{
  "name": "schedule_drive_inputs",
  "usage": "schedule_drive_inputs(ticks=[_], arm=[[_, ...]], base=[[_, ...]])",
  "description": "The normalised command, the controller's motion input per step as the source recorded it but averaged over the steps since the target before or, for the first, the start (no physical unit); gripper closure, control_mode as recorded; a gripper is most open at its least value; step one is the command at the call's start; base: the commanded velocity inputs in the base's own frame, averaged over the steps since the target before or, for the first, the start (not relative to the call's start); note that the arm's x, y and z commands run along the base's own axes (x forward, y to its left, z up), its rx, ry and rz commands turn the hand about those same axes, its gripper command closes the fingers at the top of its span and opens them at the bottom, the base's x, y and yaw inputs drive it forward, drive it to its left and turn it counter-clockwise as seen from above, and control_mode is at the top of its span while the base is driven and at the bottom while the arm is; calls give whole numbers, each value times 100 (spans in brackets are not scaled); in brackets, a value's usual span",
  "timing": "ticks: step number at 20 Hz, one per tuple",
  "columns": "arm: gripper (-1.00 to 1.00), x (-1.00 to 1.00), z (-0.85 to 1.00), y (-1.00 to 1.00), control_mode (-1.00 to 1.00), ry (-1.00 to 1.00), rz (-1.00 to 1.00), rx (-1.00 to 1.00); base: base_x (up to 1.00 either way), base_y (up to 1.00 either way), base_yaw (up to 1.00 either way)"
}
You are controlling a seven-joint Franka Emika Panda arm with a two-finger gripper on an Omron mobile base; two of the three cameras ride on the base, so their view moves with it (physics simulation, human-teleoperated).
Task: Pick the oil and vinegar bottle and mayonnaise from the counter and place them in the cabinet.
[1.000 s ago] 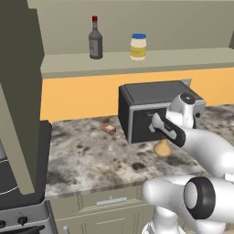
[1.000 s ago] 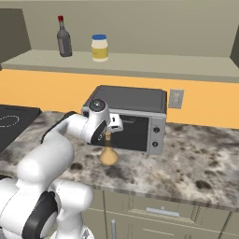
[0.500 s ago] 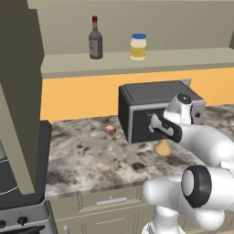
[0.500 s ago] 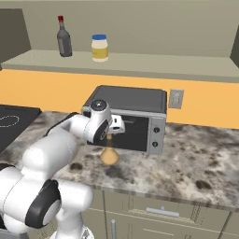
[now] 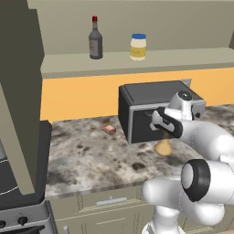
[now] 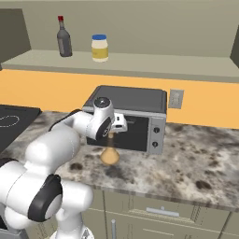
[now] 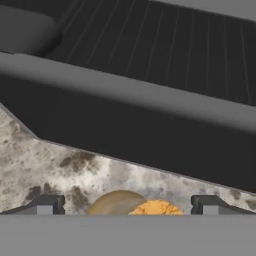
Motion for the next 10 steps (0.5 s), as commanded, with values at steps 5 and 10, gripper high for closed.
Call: schedule_drive_inputs(ticks=[5,10], arm=[[-100,-55,-12,0,-100,-1,0,0],[-100,-59,-1,0,-100,-2,0,0]], base=[[0,0,0],[0,0,0]])
